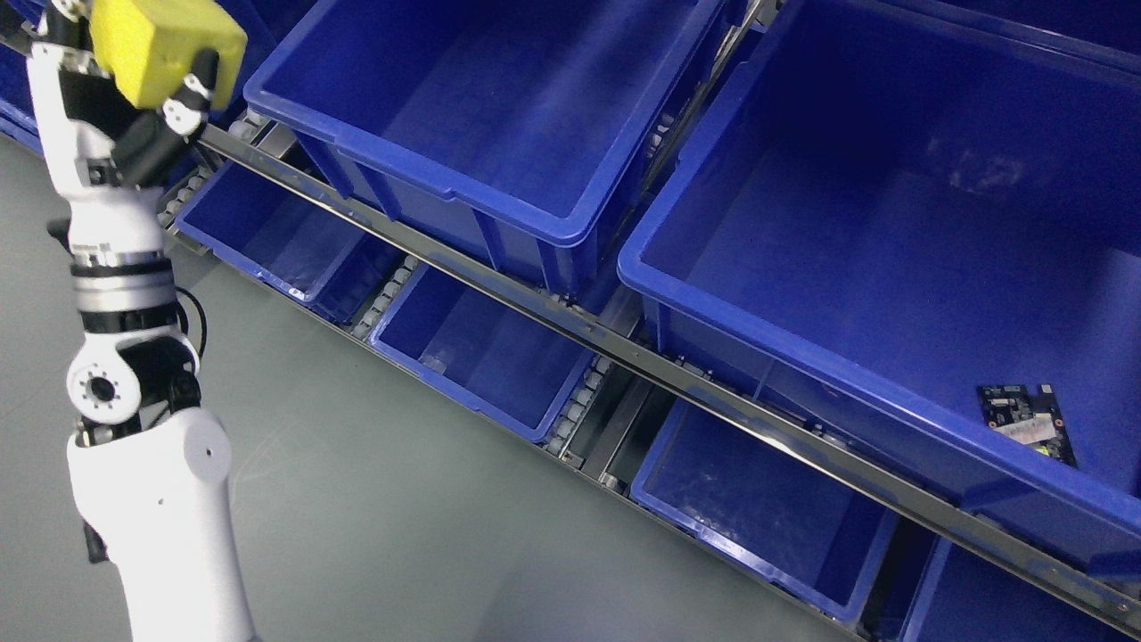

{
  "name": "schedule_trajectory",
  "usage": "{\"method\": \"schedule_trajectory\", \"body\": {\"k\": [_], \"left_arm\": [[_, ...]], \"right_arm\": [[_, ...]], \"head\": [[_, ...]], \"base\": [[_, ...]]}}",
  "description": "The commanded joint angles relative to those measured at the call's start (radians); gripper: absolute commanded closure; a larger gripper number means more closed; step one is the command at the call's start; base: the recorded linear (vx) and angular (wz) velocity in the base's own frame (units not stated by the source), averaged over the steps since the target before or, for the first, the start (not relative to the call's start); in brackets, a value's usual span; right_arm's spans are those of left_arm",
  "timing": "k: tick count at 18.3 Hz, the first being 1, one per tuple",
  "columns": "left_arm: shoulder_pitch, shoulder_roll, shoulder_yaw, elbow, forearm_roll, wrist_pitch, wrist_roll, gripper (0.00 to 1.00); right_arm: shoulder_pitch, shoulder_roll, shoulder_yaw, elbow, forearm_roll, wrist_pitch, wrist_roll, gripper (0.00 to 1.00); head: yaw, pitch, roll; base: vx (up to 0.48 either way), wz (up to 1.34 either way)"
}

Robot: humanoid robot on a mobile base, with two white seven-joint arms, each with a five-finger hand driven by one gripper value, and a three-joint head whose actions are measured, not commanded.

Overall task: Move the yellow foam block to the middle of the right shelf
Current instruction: 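Extend the left hand over the middle blue bin and release the cube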

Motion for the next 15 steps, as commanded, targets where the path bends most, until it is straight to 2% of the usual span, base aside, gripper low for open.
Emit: {"method": "schedule_trajectory", "body": {"k": [1,3,5,8,12,13,15], "left_arm": [[-0.296,0.196,-0.156,0.003,-0.014,0.216,-0.108,0.67],[-0.304,0.287,-0.323,0.067,-0.066,0.304,-0.219,0.66],[-0.309,0.282,-0.414,0.153,-0.124,0.309,-0.253,0.66],[-0.329,0.243,-0.428,0.231,-0.247,0.310,-0.259,0.66],[-0.320,0.239,-0.428,0.262,-0.334,0.312,-0.258,0.63],[-0.320,0.239,-0.428,0.279,-0.341,0.312,-0.252,0.55],[-0.327,0.229,-0.431,0.287,-0.394,0.312,-0.250,0.17]], "right_arm": [[-0.002,-0.017,0.000,-0.017,0.000,0.000,0.001,0.00],[-0.002,-0.017,0.000,-0.017,0.000,0.000,0.001,0.00],[-0.002,-0.017,0.000,-0.017,0.000,0.000,0.001,0.00],[-0.002,-0.017,0.000,-0.017,0.000,0.000,0.001,0.00],[-0.002,-0.017,0.000,-0.017,0.000,0.000,0.001,0.00],[-0.002,-0.017,0.000,-0.017,0.000,0.000,0.001,0.00],[-0.002,-0.017,0.000,-0.017,0.000,0.000,0.001,0.00]], "head": [[0.0000,0.000,0.000],[0.0000,0.000,0.000],[0.0000,0.000,0.000],[0.0000,0.000,0.000],[0.0000,0.000,0.000],[0.0000,0.000,0.000],[0.0000,0.000,0.000]], "base": [[0.110,-0.07],[0.073,-0.07],[0.065,-0.08],[0.032,-0.01],[0.004,0.00],[0.000,0.00],[0.000,0.00]]}}
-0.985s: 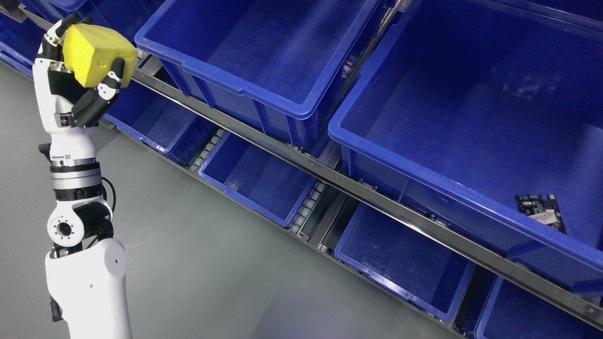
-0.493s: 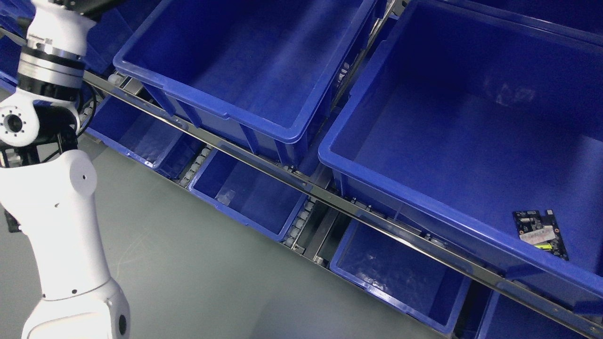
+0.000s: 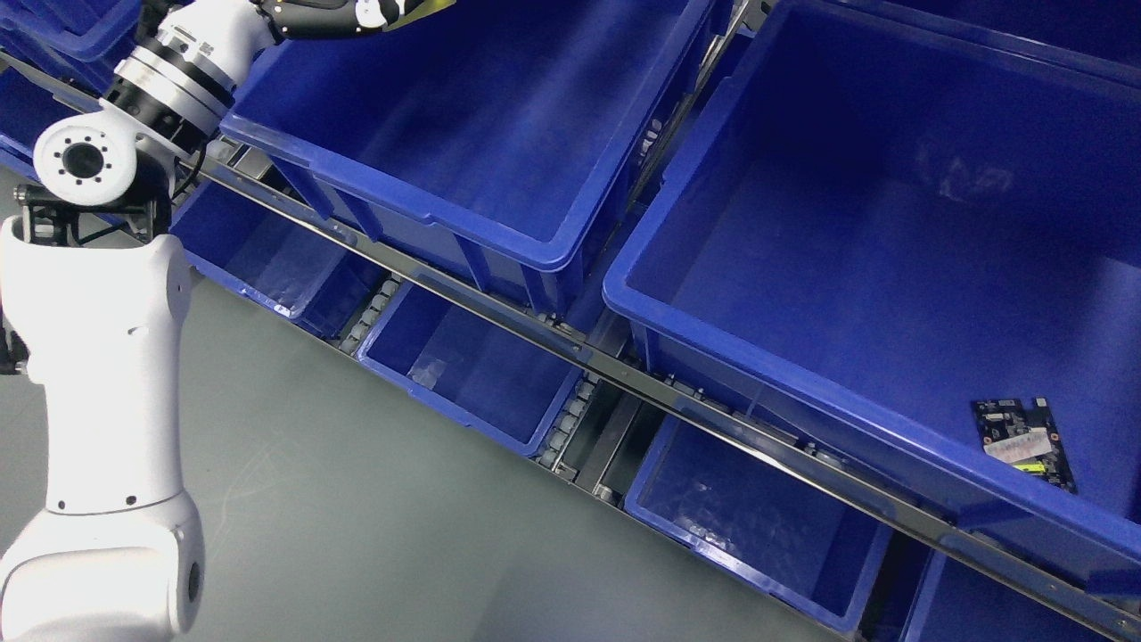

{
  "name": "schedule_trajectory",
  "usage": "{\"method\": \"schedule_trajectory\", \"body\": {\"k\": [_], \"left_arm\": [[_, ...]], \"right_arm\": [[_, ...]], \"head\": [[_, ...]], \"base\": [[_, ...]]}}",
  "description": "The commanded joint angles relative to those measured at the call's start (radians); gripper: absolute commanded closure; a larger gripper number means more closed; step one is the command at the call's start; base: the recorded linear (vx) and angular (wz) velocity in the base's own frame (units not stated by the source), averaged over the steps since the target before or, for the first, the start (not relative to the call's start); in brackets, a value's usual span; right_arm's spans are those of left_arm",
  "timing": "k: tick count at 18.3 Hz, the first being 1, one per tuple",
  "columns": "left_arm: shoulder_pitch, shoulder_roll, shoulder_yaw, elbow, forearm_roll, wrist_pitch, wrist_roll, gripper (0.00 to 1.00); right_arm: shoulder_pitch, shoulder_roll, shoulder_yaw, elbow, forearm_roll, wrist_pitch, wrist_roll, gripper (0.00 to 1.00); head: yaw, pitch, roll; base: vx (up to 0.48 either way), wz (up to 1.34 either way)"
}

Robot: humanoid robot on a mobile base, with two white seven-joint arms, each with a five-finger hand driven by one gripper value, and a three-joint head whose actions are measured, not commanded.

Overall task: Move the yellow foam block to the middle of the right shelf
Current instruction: 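Extend the left hand over the middle blue bin and release the cube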

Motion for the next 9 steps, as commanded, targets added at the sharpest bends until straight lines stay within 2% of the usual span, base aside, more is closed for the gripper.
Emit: {"method": "schedule_trajectory", "body": {"k": [1,2,5,9], "left_arm": [[-0.023,0.020,-0.112,0.119,-0.144,-0.001,0.007,0.07],[-0.024,-0.001,-0.105,0.119,-0.148,-0.007,0.006,0.00],[-0.044,-0.081,-0.077,0.112,-0.147,-0.016,0.006,0.00],[-0.064,-0.182,0.033,0.105,-0.147,-0.057,0.007,0.00]], "right_arm": [[-0.002,-0.017,0.000,-0.017,0.000,-0.001,0.001,0.00],[-0.002,-0.017,0.000,-0.017,0.000,-0.001,0.001,0.00],[-0.002,-0.017,0.000,-0.017,0.000,-0.001,0.001,0.00],[-0.002,-0.017,0.000,-0.017,0.000,-0.001,0.001,0.00]], "head": [[0.0000,0.000,0.000],[0.0000,0.000,0.000],[0.0000,0.000,0.000],[0.0000,0.000,0.000]], "base": [[0.000,0.00],[0.000,0.00],[0.000,0.00],[0.000,0.00]]}}
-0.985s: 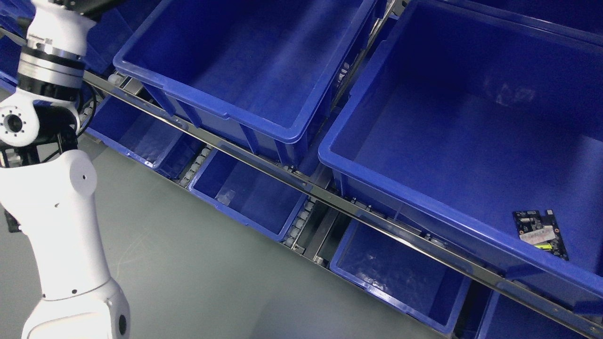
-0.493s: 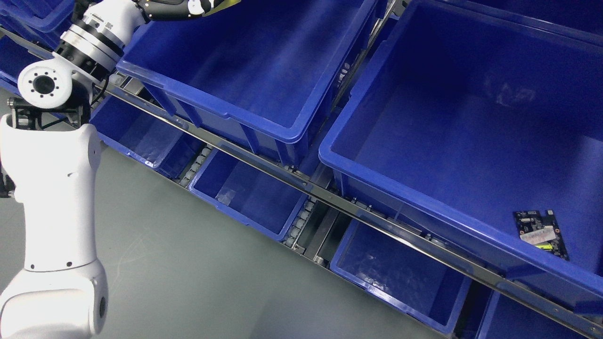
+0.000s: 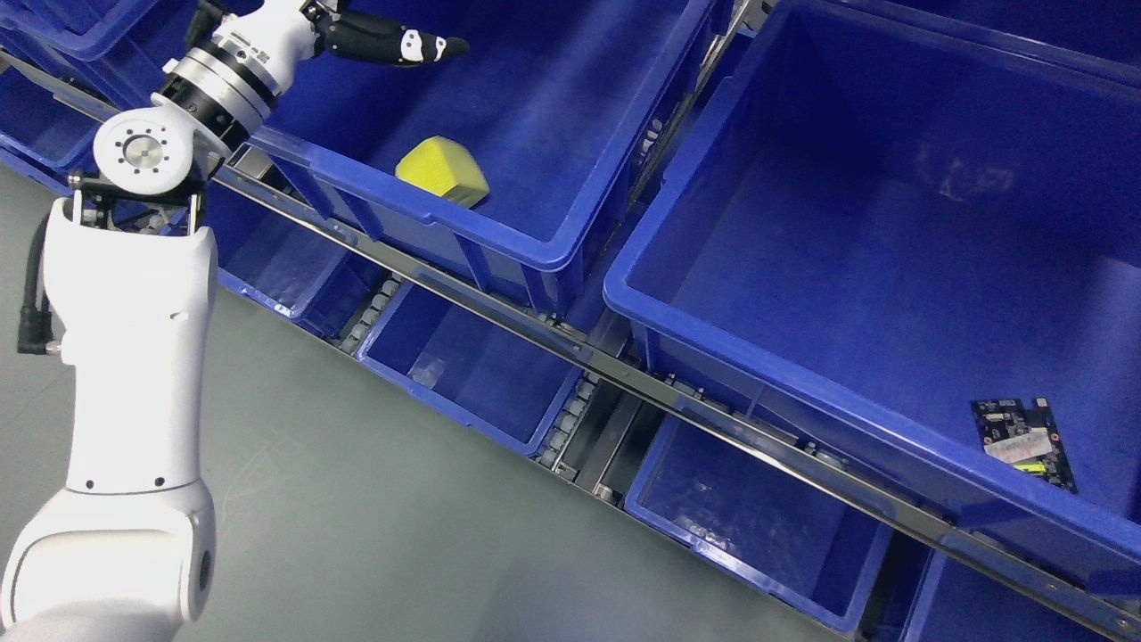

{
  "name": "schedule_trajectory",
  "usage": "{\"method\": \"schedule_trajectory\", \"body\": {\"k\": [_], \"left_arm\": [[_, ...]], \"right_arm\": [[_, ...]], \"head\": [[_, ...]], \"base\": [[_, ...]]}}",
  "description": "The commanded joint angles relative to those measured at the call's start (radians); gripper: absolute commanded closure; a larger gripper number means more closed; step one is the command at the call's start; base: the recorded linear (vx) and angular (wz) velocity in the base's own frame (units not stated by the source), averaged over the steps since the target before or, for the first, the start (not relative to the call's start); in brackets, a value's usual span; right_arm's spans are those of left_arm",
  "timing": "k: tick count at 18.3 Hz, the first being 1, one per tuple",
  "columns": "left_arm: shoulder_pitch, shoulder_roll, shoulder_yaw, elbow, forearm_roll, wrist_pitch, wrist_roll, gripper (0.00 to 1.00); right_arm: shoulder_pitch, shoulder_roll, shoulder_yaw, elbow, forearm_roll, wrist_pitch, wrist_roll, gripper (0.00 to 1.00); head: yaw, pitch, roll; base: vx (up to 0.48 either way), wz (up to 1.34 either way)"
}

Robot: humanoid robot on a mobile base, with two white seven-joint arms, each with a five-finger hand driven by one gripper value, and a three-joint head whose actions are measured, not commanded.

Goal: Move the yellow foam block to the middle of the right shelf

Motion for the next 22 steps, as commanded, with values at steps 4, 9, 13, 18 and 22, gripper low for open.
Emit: {"method": "schedule_trajectory", "body": {"k": [4,9,13,18,22], "left_arm": [[-0.032,-0.157,0.245,0.031,-0.026,-0.073,0.036,0.00],[-0.012,-0.157,0.380,-0.015,-0.018,-0.001,0.377,0.00],[0.055,-0.157,0.367,-0.099,0.144,0.155,0.405,0.00],[0.106,-0.157,0.294,-0.115,0.145,0.154,0.490,0.00],[0.179,-0.157,0.207,-0.193,0.152,0.149,0.501,0.00]], "right_arm": [[-0.002,-0.017,0.000,-0.017,0.000,-0.001,0.001,0.00],[-0.002,-0.017,0.000,-0.017,0.000,-0.001,0.001,0.00],[-0.003,-0.017,0.000,-0.017,0.000,-0.001,0.001,0.00],[-0.003,-0.017,0.000,-0.017,0.000,-0.001,0.001,0.00],[-0.002,-0.017,0.000,-0.017,0.000,-0.001,0.001,0.00]], "head": [[0.0000,0.000,0.000],[0.0000,0.000,0.000],[0.0000,0.000,0.000],[0.0000,0.000,0.000],[0.0000,0.000,0.000]], "base": [[0.000,0.00],[0.000,0.00],[0.000,0.00],[0.000,0.00],[0.000,0.00]]}}
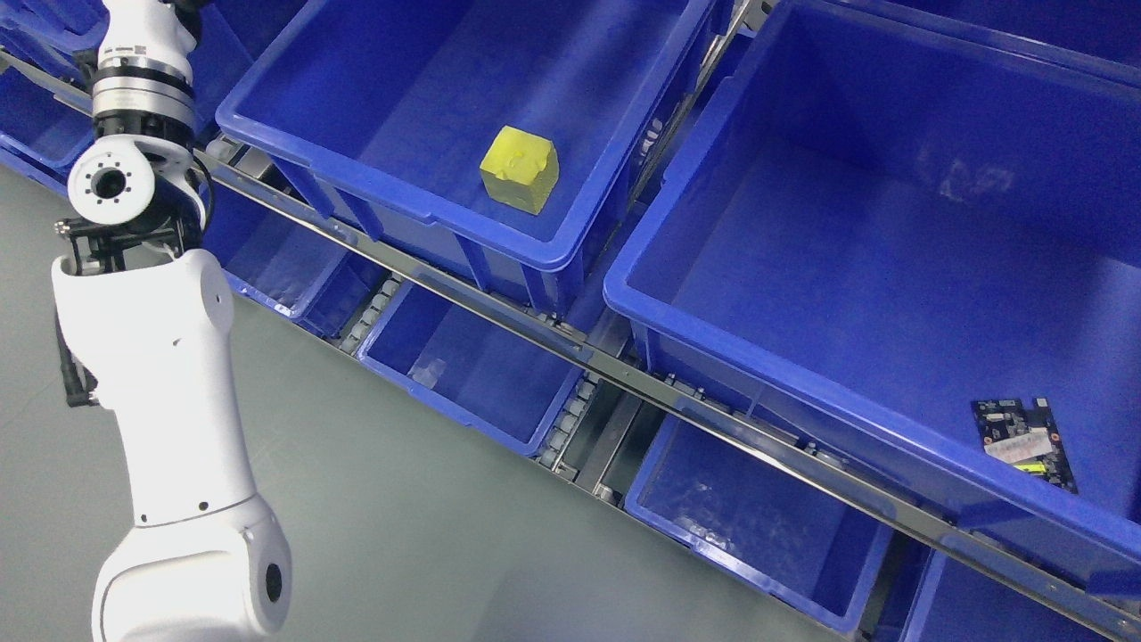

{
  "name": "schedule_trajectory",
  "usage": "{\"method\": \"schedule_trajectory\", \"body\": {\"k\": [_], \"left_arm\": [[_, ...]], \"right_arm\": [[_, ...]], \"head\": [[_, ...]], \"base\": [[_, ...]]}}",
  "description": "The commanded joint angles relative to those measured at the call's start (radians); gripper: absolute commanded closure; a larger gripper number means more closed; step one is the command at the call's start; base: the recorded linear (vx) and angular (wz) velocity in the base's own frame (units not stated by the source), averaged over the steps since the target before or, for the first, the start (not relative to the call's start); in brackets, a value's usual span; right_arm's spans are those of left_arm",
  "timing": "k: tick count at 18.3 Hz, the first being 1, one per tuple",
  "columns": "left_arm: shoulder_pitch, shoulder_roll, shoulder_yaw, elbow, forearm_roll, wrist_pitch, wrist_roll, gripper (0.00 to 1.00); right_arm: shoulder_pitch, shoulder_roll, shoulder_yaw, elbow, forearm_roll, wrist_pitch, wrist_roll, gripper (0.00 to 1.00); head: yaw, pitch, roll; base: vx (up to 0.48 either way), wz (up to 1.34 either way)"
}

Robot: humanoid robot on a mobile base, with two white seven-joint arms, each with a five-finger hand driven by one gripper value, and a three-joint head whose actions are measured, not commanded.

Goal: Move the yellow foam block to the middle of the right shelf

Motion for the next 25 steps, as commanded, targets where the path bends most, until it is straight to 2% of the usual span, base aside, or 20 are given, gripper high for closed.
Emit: {"method": "schedule_trajectory", "body": {"k": [1,6,25], "left_arm": [[0.109,-0.004,-0.083,-0.141,0.046,-0.001,0.009,0.00],[0.235,-0.004,-0.174,-0.205,0.046,-0.044,0.001,0.00],[0.237,-0.004,-0.183,-0.219,0.046,-0.044,0.000,0.00]], "right_arm": [[-0.002,-0.017,0.000,-0.017,0.000,-0.001,0.001,0.00],[-0.002,-0.017,0.000,-0.017,0.000,-0.001,0.001,0.00],[-0.003,-0.017,0.000,-0.017,0.000,-0.001,0.001,0.00]], "head": [[0.0000,0.000,0.000],[0.0000,0.000,0.000],[0.0000,0.000,0.000]], "base": [[0.000,0.00],[0.000,0.00],[0.000,0.00]]}}
